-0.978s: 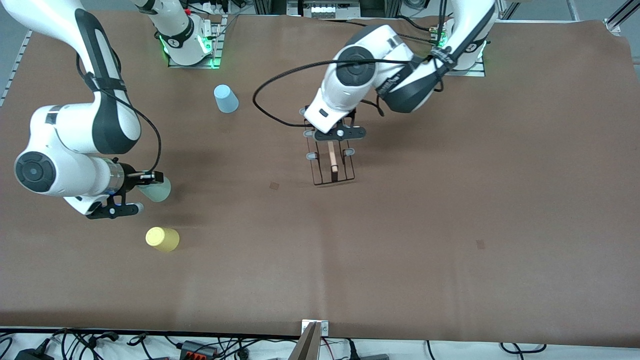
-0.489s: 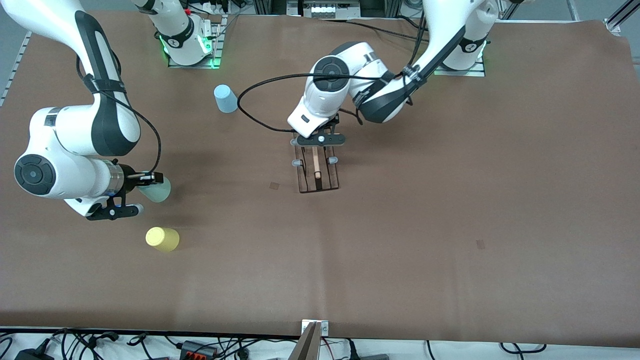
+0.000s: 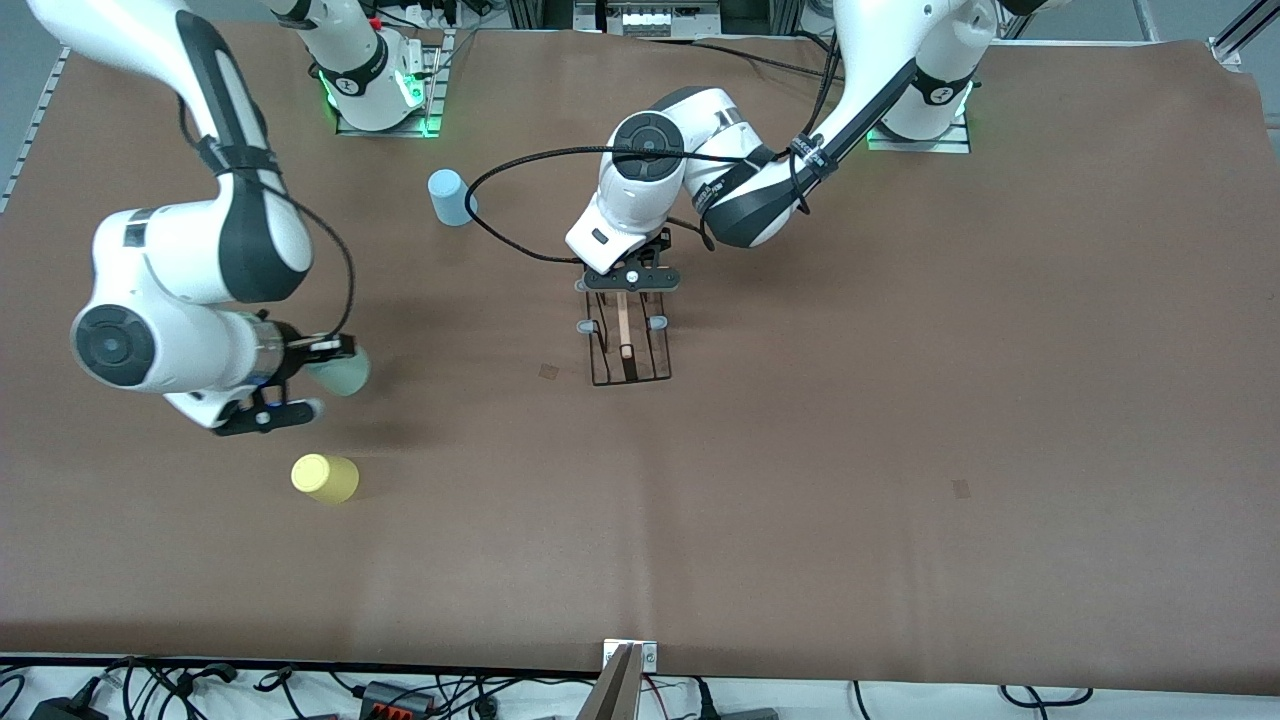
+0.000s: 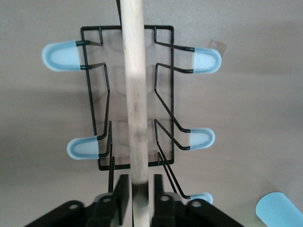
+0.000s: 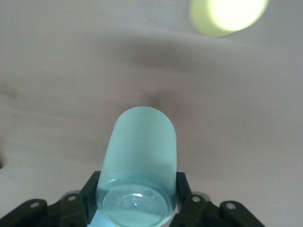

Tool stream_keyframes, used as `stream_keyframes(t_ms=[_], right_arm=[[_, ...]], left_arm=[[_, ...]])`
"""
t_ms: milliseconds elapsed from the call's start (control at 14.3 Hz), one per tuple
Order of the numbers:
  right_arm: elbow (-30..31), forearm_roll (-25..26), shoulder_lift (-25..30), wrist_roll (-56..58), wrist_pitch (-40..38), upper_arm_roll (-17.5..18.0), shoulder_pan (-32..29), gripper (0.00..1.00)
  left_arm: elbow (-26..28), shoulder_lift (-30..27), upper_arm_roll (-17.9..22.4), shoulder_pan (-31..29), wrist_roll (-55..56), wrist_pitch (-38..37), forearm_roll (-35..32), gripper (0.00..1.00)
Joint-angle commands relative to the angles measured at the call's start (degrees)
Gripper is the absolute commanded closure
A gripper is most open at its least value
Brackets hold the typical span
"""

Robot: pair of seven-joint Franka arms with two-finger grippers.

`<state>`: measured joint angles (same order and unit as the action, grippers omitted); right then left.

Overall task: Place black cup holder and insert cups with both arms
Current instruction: 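Release the rack and withdraw the left gripper while the right gripper carries the teal cup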

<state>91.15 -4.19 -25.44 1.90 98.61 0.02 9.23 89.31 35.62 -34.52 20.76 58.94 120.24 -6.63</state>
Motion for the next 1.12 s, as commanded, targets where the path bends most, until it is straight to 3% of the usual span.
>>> stream_keyframes(t_ms=[0,349,559,768,1048], right_arm=[[-0.3,-3.7,1.6,-0.5,-4.0,0.2,1.0,0.73],[-0.2,-3.8,3.3,-0.6,-7.4,0.2,5.9,0.73],[-0.3,-3.8,4.3,-8.6,-7.6,0.2,14.2,0.73],[-0.3,-4.0,4.3,-16.2,-6.9,0.3,20.8,0.73],[-0.2,-10.1,4.2,-20.0,-7.0,0.2,25.3,0.73]], left_arm=[[-1.2,-2.0,-0.2,-2.0,0.7,-4.4,-1.5,0.31],[-1.9,-6.1,-0.9,-10.3,-10.4,-10.8,-0.9,0.23],[-1.9,-8.0,-0.9,-15.1,-14.7,-14.2,-0.9,0.18],[-1.9,-10.1,-1.1,-21.9,-25.9,-18.6,-0.7,0.18],[-1.8,-13.6,-1.1,-29.5,-34.2,-23.3,-0.1,0.16]])
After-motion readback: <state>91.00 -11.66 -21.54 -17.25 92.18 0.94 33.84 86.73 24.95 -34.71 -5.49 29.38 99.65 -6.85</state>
